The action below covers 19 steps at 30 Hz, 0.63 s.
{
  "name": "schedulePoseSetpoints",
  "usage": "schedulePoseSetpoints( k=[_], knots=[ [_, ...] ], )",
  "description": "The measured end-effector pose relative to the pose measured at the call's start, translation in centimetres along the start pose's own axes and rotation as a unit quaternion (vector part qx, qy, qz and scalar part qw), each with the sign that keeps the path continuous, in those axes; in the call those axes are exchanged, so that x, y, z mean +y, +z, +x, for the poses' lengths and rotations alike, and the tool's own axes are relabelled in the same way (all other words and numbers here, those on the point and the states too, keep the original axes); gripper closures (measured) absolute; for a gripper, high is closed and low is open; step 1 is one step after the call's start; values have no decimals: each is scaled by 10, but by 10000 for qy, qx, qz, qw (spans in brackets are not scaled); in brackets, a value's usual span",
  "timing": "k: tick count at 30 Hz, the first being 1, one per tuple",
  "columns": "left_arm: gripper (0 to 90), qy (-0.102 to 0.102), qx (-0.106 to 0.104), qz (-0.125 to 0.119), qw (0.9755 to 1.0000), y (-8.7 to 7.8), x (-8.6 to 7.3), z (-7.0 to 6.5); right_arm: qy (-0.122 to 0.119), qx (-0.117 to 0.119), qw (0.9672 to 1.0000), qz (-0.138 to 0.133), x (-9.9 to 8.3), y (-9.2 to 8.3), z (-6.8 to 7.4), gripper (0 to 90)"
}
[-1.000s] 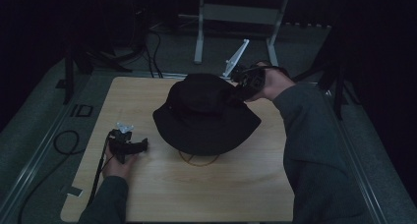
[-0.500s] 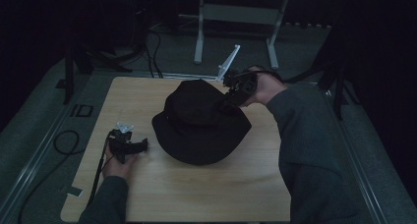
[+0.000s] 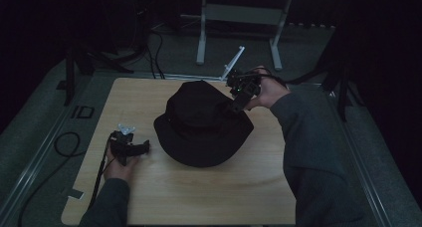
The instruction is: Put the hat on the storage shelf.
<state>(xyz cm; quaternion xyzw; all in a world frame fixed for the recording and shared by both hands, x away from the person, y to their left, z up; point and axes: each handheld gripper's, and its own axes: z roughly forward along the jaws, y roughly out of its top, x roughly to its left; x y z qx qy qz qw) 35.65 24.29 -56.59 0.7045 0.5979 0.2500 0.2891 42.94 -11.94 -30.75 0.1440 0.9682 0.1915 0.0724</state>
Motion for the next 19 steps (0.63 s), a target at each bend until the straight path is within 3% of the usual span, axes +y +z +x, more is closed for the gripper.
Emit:
schedulePoseSetpoints(
  k=[4,19],
  knots=[
    [124,-2,0,-6,10000,0,0,0,-62,41,10000,0,0,-3,3,128],
    [124,6,-3,-4,10000,0,0,0,-124,27,9998,165,-10,-11,6,106]
  ],
)
